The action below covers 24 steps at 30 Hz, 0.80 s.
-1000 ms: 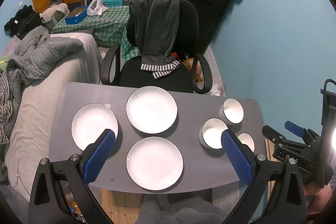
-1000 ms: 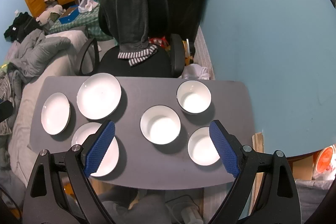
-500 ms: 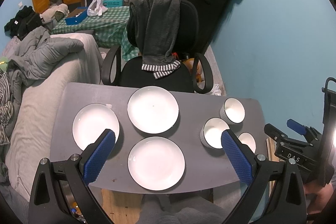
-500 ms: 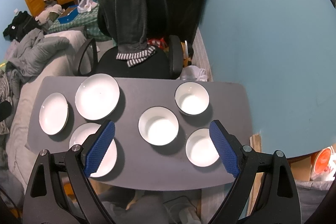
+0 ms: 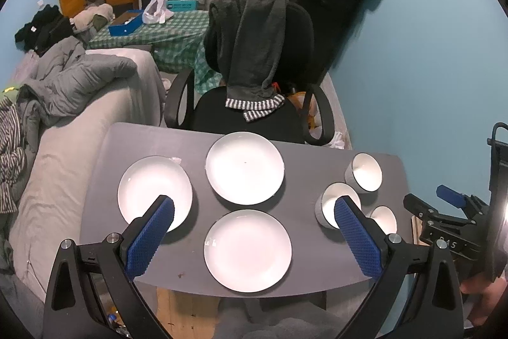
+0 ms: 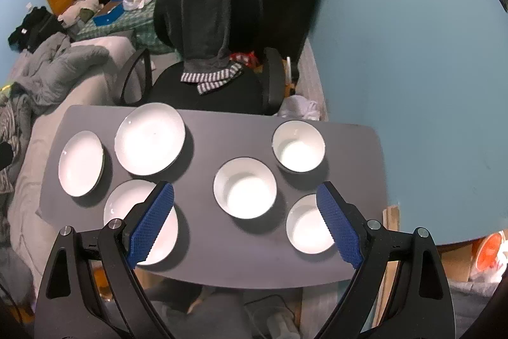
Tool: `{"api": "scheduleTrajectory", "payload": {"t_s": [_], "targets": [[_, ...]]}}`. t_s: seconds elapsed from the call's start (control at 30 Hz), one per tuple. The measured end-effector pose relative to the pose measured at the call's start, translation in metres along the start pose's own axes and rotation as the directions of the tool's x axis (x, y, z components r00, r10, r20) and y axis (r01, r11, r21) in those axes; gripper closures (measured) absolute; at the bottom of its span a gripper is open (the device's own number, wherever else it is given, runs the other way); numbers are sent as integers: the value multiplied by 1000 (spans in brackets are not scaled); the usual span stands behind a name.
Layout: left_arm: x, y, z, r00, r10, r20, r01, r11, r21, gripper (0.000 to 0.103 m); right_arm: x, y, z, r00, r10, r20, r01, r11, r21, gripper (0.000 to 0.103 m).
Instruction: Organize plates and bowls
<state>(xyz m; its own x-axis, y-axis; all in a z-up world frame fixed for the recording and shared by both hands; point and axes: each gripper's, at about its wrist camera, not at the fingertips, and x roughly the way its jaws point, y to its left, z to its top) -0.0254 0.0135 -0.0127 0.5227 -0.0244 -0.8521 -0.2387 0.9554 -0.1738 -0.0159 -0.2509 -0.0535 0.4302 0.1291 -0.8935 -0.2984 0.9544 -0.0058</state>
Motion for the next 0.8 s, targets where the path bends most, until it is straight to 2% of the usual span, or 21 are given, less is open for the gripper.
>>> {"api": "scheduleTrajectory", "payload": {"t_s": [0.3, 0.5, 0.8], "targets": [[18, 20, -3, 997, 70, -14, -70, 997, 36, 1, 15, 18, 4, 999, 37, -15, -38, 997, -67, 13], [30, 39, -11, 997, 54, -47, -53, 998, 15, 1, 34, 31, 4, 995, 86, -45, -90, 991, -95, 13], [74, 63, -38, 991, 37, -129, -40, 999, -14, 1, 79, 58, 0, 985, 141, -104, -157, 974, -165, 13]]}}
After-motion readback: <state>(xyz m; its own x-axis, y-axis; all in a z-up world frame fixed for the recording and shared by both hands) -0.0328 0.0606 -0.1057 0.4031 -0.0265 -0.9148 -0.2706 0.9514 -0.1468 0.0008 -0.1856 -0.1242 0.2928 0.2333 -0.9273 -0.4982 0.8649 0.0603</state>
